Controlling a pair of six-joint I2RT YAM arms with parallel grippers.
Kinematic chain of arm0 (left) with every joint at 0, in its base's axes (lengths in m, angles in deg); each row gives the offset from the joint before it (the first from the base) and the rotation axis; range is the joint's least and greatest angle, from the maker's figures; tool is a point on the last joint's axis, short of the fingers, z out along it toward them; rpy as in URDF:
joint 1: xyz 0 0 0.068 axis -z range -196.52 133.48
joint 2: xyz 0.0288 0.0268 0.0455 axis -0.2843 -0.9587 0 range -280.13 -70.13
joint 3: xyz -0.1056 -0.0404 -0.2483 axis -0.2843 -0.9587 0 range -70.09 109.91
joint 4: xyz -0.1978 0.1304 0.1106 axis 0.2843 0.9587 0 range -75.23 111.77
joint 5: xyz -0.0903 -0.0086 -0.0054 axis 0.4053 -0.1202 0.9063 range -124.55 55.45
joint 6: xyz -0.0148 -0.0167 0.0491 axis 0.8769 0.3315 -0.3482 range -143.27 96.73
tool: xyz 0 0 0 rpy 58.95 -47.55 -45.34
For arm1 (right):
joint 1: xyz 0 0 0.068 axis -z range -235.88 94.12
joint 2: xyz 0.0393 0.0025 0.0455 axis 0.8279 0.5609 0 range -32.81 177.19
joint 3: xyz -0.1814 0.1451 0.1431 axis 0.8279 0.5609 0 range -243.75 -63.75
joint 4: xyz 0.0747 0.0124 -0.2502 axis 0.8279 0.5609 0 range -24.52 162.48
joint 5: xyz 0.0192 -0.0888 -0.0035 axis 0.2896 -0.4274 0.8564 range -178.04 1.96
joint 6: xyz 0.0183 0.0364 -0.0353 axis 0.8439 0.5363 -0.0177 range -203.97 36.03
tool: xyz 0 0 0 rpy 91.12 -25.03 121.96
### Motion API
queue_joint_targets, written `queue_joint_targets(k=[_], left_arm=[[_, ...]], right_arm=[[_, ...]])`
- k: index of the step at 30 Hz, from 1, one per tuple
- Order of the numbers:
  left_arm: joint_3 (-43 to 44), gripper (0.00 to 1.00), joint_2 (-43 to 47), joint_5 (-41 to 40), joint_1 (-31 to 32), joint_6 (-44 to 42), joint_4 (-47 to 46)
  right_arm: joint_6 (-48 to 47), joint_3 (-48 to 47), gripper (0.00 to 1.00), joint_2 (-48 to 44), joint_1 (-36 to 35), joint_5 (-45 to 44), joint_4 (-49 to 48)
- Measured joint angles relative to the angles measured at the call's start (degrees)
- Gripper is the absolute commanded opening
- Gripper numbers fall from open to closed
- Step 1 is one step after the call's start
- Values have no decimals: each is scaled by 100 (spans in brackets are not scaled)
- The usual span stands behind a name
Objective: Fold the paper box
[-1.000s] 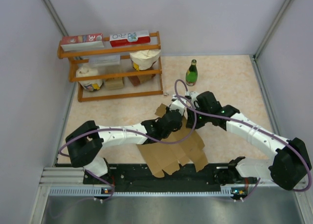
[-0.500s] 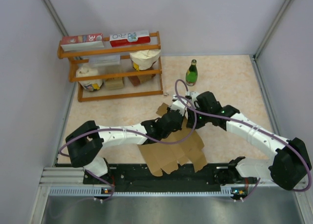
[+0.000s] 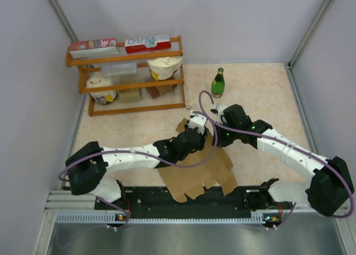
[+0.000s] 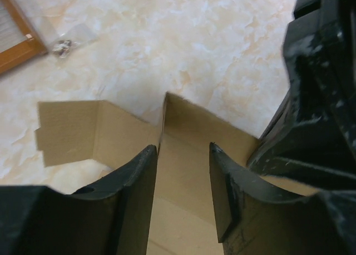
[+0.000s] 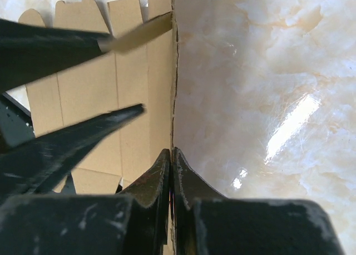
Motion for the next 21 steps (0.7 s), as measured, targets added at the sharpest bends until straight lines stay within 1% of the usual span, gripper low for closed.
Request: queue_joint_targets(k=[3, 5, 8, 12, 15, 17, 21], left_arm=[[-321, 61, 439, -173, -44, -35, 20], [-581, 66, 785, -188, -179, -57, -7], [-1126, 69, 1353, 35, -610, -74, -177], [-1941, 68, 2028, 822, -1427, -68, -492], [-2236, 66, 2166, 1322, -1849, -70, -542], [-2326, 63, 2164, 1655, -2000, -83, -551], [-2363, 59, 2079, 2332, -2166, -114, -699]], right_arm=[[-2, 0, 0, 2, 0, -44, 0], [-2, 0, 0, 0, 0, -57, 4], [-2, 0, 0, 2, 0, -70, 9], [-24, 0, 0, 15, 0, -81, 15], [-79, -11, 0, 28, 0, -107, 42], [-129, -20, 0, 39, 0, -166, 90], [-229, -92, 0, 55, 0, -251, 234]])
